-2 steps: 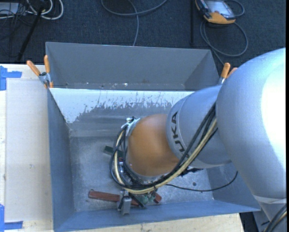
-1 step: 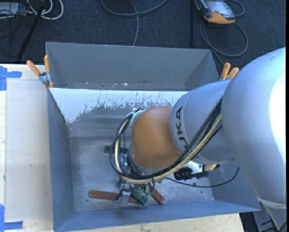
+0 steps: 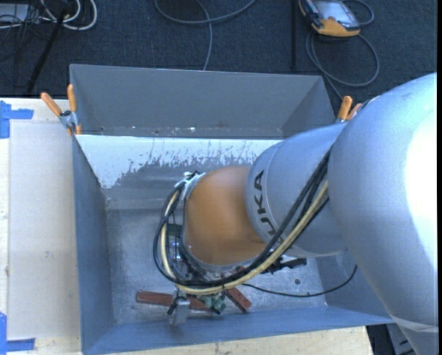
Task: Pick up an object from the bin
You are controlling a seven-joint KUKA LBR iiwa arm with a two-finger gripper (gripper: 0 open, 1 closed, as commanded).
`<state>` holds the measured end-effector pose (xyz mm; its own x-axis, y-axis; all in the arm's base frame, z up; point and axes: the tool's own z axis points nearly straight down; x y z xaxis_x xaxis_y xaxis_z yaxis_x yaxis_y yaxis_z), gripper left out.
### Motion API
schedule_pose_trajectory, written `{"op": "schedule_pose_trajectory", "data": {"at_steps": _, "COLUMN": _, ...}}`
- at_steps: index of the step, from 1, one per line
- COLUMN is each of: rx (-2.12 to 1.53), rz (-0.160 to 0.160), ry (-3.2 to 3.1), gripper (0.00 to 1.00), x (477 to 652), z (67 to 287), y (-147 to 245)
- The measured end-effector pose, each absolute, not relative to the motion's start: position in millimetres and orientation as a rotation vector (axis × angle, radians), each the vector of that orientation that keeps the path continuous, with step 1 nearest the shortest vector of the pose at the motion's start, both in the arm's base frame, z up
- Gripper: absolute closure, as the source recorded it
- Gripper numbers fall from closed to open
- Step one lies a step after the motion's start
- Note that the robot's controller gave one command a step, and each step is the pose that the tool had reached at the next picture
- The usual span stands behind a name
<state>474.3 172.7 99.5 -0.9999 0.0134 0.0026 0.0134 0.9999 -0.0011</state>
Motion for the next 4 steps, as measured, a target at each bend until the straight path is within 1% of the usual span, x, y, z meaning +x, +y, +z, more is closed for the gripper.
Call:
{"op": "schedule_pose_trajectory", "data": {"at_steps": 1, "rx": -0.444, "rz": 0.002, "ry": -3.107, "gripper": 0.0, "x": 476.1, "z": 69.8, "y": 164.2}}
{"op": "schedule_pose_trajectory", "data": {"at_steps": 2, "rx": -0.356, "rz": 0.0, "ry": -3.124, "gripper": 1.0, "x": 477.6, "z": 59.7, "y": 163.1}}
{"op": "schedule_pose_trajectory", "data": {"at_steps": 4, "rx": -0.338, "rz": 0.001, "ry": -3.124, "gripper": 1.0, "x": 476.6, "z": 63.2, "y": 162.9}}
